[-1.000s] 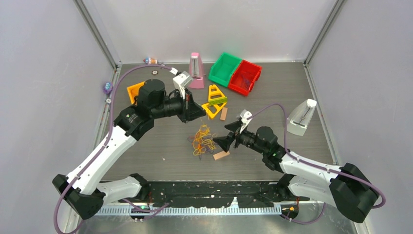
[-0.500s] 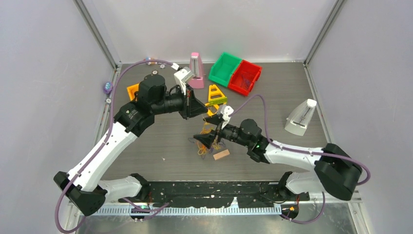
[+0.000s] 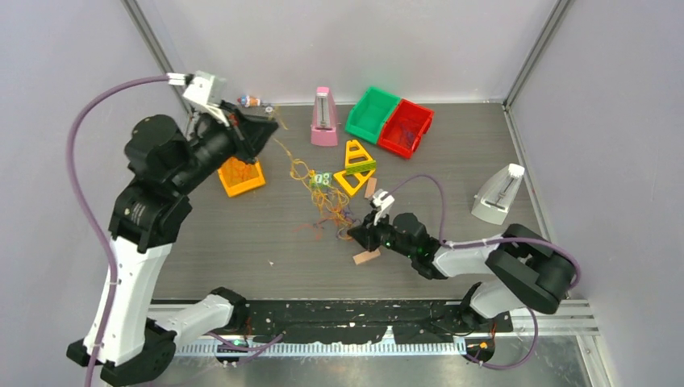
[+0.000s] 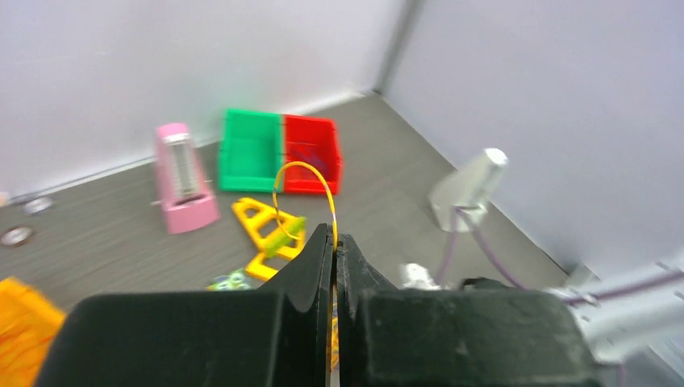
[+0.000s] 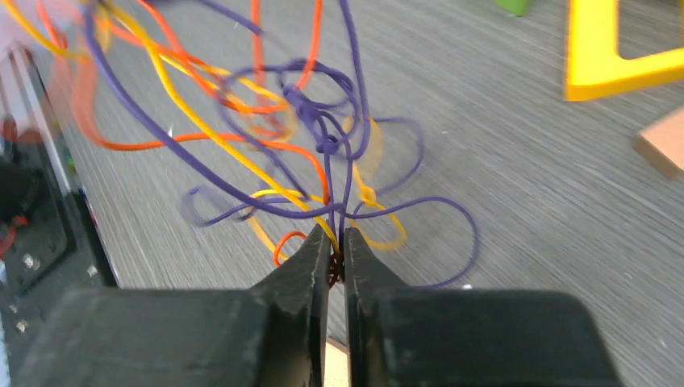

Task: Untangle the cables
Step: Untie the cable.

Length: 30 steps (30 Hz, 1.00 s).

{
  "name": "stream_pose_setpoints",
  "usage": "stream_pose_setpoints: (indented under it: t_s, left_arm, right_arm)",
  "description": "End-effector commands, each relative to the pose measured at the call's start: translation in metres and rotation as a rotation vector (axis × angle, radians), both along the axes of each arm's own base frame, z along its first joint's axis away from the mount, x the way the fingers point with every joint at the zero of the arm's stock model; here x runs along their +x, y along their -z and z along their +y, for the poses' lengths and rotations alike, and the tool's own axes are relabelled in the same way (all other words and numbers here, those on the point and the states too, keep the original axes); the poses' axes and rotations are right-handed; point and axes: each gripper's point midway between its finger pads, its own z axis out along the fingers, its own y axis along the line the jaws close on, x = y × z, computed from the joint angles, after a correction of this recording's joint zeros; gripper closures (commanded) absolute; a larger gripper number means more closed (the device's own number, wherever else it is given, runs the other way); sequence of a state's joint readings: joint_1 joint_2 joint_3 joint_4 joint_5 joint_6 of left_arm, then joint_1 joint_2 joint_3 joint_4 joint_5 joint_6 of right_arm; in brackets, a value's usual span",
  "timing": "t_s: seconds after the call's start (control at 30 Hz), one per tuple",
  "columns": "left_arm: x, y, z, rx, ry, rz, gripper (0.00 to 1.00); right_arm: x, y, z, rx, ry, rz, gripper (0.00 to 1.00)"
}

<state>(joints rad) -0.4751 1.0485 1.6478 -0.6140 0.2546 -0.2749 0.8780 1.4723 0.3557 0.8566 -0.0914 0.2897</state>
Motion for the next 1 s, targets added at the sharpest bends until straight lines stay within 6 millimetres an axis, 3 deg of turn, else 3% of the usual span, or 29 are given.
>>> stream_pose_setpoints:
  t_s: [0.0,0.1,0.13,0.17,0.2,0.43,0.6,0.73,0.97]
  left_arm:
    - [0.022,0.003,0.057,-0.014,-0.278,0.025,1.0]
    - [0.034,0.022,0.094,-0.015,-0.46,0.083,1.0]
    - [0.037,0.027,0.108,-0.015,-0.521,0.094,1.0]
    - [0.036,0.031,0.12,-0.016,-0.573,0.1,1.0]
    - [0.038,0.037,0.134,-0.013,-0.637,0.112,1.0]
    - [0.03,0.073,0.211,-0.033,-1.022,0.199,1.0]
    - [0.031,0.098,0.229,-0.109,-1.099,0.243,1.0]
    - [0.03,0.108,0.241,-0.137,-1.144,0.261,1.0]
    - [0.044,0.122,0.221,-0.137,-1.02,0.287,1.0]
  right_arm:
    - [0.022,-0.029,-0.034,0.077,0.162,0.01,0.93]
    - [0.037,-0.039,-0.071,0.101,0.318,0.013,0.95]
    - [0.042,-0.031,-0.087,0.075,0.379,0.048,0.95]
    - [0.048,-0.04,-0.1,0.089,0.443,0.032,0.95]
    - [0.051,-0.03,-0.117,0.053,0.506,0.072,0.95]
    - [0.061,-0.027,-0.228,0.002,1.013,0.172,0.95]
    - [0.056,-0.034,-0.259,0.023,1.136,0.178,0.95]
    - [0.052,-0.04,-0.276,0.037,1.206,0.174,0.95]
    - [0.055,-0.051,-0.267,0.018,1.123,0.153,0.95]
